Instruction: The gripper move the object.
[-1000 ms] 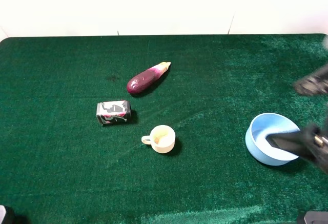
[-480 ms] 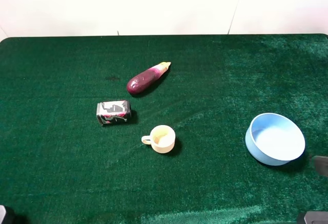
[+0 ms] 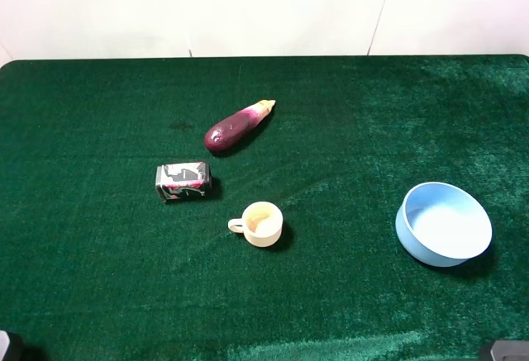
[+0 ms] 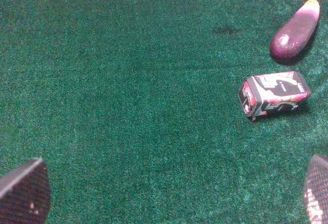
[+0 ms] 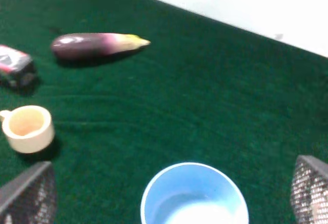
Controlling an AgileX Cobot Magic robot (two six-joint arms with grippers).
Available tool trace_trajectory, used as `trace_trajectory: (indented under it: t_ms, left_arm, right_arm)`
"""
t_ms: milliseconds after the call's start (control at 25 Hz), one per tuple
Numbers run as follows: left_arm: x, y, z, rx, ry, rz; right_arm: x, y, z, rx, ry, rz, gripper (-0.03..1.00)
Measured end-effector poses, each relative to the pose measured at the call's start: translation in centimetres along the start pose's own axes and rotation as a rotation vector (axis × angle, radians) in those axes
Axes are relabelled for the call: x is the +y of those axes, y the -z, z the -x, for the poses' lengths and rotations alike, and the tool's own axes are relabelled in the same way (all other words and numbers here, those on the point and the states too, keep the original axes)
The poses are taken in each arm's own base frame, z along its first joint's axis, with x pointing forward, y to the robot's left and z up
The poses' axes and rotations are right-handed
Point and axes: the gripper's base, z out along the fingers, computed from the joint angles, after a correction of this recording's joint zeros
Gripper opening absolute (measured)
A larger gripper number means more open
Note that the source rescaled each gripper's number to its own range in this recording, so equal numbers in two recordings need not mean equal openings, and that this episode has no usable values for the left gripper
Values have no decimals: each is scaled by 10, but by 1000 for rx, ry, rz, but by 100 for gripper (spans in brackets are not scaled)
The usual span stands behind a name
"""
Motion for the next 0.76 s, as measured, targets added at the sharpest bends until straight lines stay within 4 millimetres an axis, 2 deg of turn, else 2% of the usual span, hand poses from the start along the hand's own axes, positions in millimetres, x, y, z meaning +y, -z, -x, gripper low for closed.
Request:
trace_trajectory:
  t_ms: [200, 760]
  left_arm:
    - [0, 0, 0, 0, 0, -1]
    - [0, 0, 0, 0, 0, 0]
  right_arm:
    - [2, -1, 1, 1, -17, -59, 100]
    - [2, -1, 0, 2, -17, -62, 100]
